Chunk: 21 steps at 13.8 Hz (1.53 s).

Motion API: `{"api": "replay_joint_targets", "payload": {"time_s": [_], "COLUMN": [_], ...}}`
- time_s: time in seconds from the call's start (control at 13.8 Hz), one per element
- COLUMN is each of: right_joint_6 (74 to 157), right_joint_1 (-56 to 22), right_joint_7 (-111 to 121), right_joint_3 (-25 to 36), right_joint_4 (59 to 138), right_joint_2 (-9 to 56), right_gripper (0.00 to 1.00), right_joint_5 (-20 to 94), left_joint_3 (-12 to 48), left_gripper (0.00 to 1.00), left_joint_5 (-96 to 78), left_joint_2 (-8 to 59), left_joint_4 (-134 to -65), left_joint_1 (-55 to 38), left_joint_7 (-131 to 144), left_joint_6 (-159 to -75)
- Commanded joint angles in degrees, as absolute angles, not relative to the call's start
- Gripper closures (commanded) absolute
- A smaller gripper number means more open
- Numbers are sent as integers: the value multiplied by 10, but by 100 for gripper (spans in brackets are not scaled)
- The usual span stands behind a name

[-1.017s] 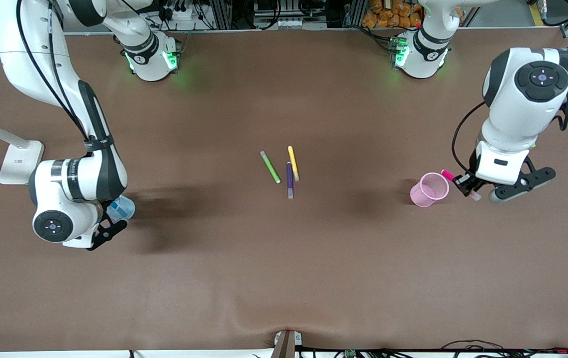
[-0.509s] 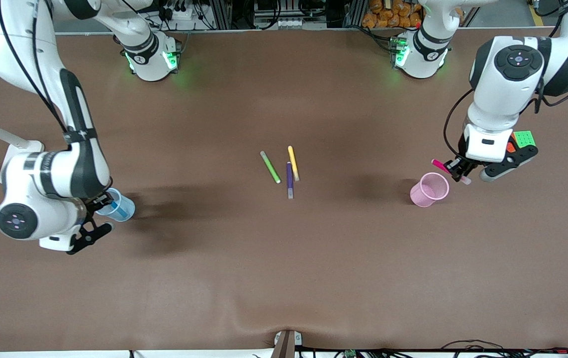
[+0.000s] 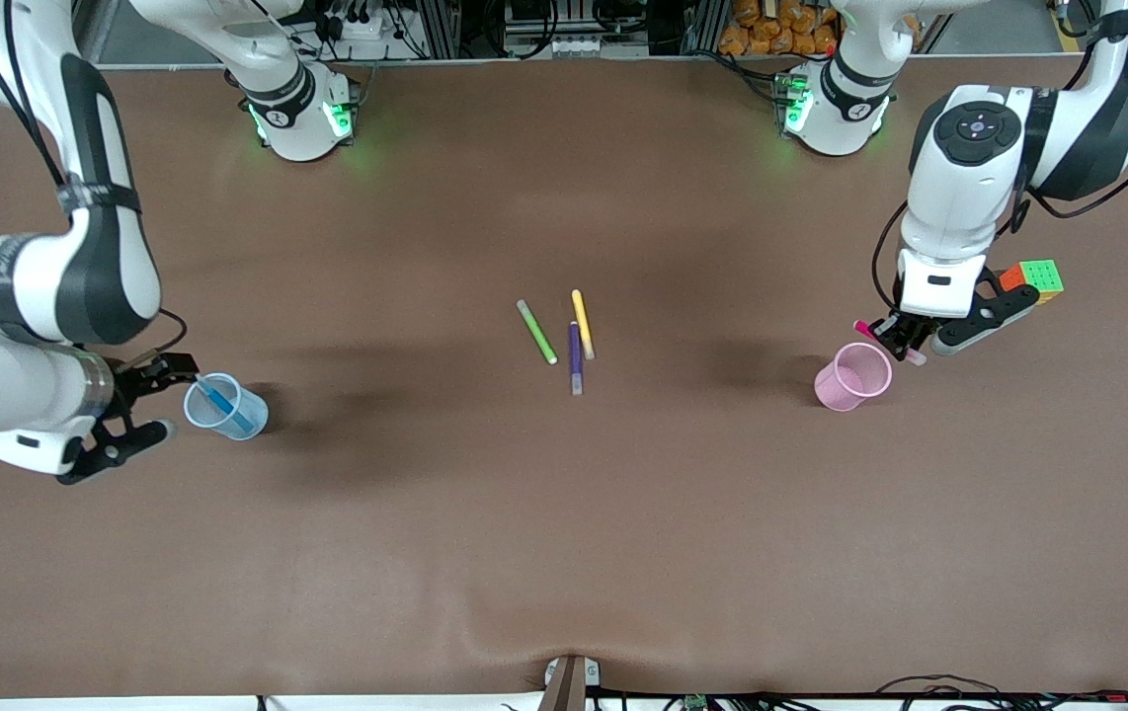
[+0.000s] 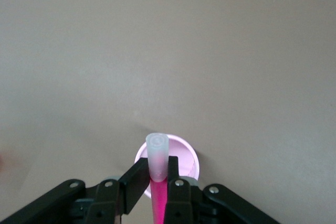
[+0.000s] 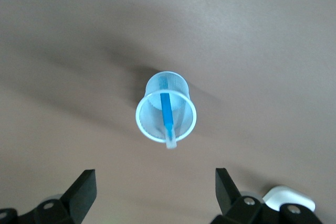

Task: Place pink and blue markers in matching cups
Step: 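Drop the blue marker into the blue cup with the right gripper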

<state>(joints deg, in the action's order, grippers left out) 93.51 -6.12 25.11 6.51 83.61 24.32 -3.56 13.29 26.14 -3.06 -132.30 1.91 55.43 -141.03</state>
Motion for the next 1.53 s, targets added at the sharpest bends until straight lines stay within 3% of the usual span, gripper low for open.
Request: {"api": "replay_joint_targets", "payload": {"time_s": [0.0, 0.94, 1.45], "right_joint_6": [920, 884, 877], "right_joint_1": [-55, -57, -56], "right_joint_7": [209, 49, 23], "right_joint_3": [58, 57, 57], "right_joint_4": [851, 853, 856], "right_joint_2": [201, 107, 52], "right_gripper": [0, 0, 0], "right_joint_5": [-17, 9, 25], "left_joint_3": [140, 138, 138], "left_gripper": [100, 100, 100], "left_joint_5": [285, 300, 320], "left_joint_2": [-43, 37, 67], "left_joint_4": [-1350, -1338, -1334], "left_joint_1": [47, 80, 80], "left_joint_7": [568, 595, 620], "left_joint_6": [-1453, -1551, -1551]}}
